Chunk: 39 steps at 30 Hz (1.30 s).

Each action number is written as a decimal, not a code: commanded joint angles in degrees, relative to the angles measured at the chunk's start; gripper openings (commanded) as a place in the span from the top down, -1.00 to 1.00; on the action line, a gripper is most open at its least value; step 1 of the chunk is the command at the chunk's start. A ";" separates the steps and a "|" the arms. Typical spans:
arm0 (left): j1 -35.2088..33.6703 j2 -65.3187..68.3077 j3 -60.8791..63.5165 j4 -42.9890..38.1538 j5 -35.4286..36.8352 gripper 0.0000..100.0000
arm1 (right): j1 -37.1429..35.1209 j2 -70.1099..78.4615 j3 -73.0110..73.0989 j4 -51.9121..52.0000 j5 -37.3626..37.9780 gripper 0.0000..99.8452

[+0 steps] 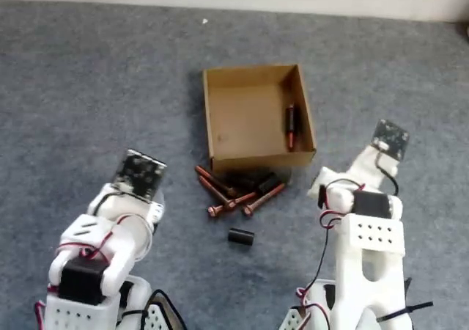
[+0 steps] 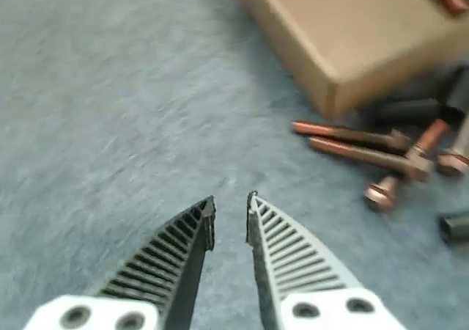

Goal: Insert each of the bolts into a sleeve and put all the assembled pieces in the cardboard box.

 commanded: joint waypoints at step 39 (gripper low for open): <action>24.04 78.46 -30.29 -18.02 -35.16 0.58 | 9.01 -1.63 0.04 -5.76 -3.60 0.99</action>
